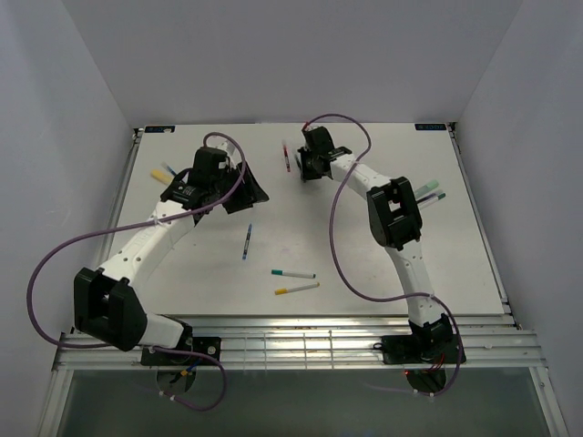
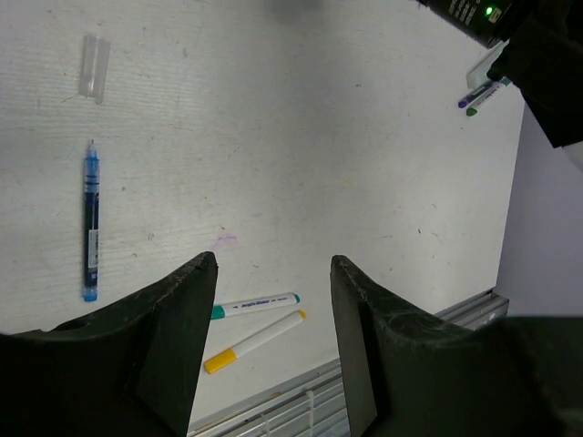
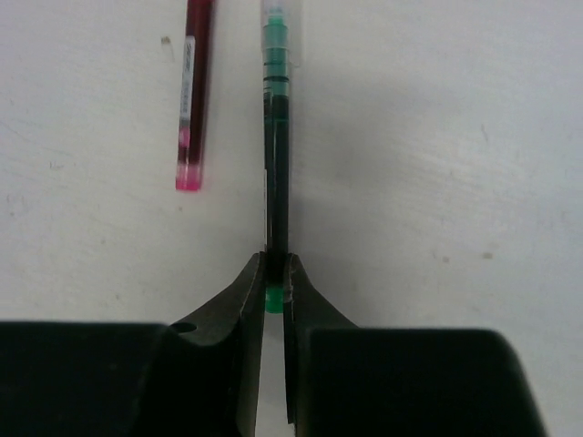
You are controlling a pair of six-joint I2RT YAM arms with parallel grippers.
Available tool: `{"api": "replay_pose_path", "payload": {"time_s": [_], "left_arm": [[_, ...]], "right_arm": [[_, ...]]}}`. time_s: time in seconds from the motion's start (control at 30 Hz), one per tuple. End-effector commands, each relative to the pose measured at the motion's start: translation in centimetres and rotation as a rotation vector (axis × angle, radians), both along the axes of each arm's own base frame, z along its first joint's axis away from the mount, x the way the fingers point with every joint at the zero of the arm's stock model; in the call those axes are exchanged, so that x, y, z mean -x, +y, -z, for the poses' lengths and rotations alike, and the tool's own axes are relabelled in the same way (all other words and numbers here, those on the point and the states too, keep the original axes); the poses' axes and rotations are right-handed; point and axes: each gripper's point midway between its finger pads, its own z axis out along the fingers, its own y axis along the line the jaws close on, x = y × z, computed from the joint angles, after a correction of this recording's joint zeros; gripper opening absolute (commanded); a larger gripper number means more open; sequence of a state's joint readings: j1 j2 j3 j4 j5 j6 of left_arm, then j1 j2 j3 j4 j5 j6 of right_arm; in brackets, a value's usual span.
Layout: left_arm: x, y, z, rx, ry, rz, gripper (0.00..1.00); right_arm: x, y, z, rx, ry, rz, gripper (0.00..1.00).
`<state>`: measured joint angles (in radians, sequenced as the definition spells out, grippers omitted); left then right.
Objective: Open the pen caps
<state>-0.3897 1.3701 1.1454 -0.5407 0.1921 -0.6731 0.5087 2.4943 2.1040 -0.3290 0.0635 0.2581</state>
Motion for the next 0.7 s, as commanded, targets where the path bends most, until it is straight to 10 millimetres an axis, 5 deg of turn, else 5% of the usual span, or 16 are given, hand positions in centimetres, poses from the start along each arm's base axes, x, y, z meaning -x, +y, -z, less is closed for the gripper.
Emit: {"api": "replay_pose_path", "payload": {"time_s": [0.0,0.03,0.1,0.13,0.17,0.4,0.47,0.67], "left_arm": [[-0.4,-1.0,-2.7,0.059,-0.002,0.031,0.64],[-0.9,-1.1,-2.5,0.064,0.014,0.030,0.64],[-1.5,-1.7,-3.5,0.104,0.021,0.057,0.64],[-1.7,-2.0,-3.7,0.120,0.035,0.066,0.64],[-2.0,-2.5,-3.2,0.141,0.073,0.087,0.64],[-4.6,-3.0,-3.6,0.223,0.144,0.083,0.64],[-5.0,-3.2,-3.4,0.245,0.167,0.080,0.64],[-6.0,-4.7,-2.4,0.353,0.261,0.083,0.64]], "right_arm": [[3.4,-1.3,-3.6,-0.036,0.080,0.036,0.08],[4.6,-1.6,-3.4,-0.040,0.110,0.038,0.08],[6.2,-2.0,-6.6,-0.081,0.110,0.045,0.08],[8.1,-2.2,-5.8,-0.096,0.171,0.046,0.08],[9.1,-2.5,-8.5,-0.128,0.153,0.045,0.08],[19.1,-1.6,-13.9,-0.317,0.289,-0.124,0.08],[20.9,-1.1,-16.4,-0.383,0.272,-0.159,0.08],[25.1,-0.5,-18.6,-0.489,0.331,-0.237,0.08]]}}
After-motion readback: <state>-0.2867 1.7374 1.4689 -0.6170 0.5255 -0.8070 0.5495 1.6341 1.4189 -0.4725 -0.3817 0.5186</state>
